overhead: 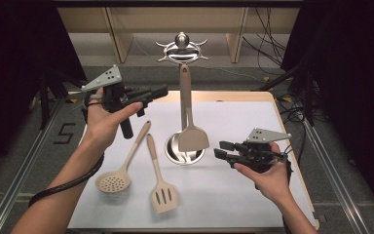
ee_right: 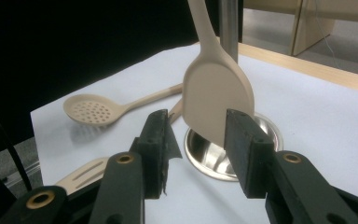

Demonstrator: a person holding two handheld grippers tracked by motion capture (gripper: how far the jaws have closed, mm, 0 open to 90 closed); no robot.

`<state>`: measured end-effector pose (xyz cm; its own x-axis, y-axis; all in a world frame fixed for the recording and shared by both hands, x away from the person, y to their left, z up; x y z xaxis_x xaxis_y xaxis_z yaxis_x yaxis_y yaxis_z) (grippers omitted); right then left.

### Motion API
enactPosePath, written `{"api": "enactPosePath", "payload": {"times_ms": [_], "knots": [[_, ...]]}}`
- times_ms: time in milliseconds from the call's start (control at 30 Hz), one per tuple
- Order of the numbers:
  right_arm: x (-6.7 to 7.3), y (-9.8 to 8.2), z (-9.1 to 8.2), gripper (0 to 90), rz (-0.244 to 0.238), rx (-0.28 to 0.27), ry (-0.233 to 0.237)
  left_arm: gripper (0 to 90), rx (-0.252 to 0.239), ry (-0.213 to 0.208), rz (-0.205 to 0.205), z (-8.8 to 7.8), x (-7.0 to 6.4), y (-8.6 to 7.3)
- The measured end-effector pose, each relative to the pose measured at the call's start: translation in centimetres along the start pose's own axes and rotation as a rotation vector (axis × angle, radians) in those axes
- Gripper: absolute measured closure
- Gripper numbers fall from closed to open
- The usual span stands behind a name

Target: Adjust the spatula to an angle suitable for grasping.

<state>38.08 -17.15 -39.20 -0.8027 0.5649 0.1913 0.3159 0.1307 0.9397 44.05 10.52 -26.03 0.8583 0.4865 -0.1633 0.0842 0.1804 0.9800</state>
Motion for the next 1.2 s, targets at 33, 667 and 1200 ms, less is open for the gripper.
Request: {"api": "enactPosePath", "payload": {"times_ms": [33, 667, 1200], "knots": [[0.1, -0.1, -0.1, 61.2, 0.011, 0.003, -0.014, 89.2, -0.01, 0.009, 0.01, 0.2, -0.1, 0.3], [-0.4, -0.3, 0.0, 61.7, 0.004, -0.023, -0.012, 89.3, -0.147, 0.14, 0.111, 1.4, -0.3, 3.7], [-0.5, -0.4, -0.1, 61.7, -0.02, -0.003, -0.035, 89.3, -0.164, 0.251, 0.175, 2.1, 1.1, 4.0]]}}
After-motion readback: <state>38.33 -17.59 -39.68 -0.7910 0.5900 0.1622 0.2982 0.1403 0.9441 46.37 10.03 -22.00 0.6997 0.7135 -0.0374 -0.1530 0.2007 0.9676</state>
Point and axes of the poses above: each handheld gripper's, and its own axes: z roughly forward along the jaws, y roughly out of its top, x roughly to its left, the point moved 5 cm from there along z, roughly forward along the jaws, and after that the axes turned 7 degrees about -x, right-handed, at the moved point
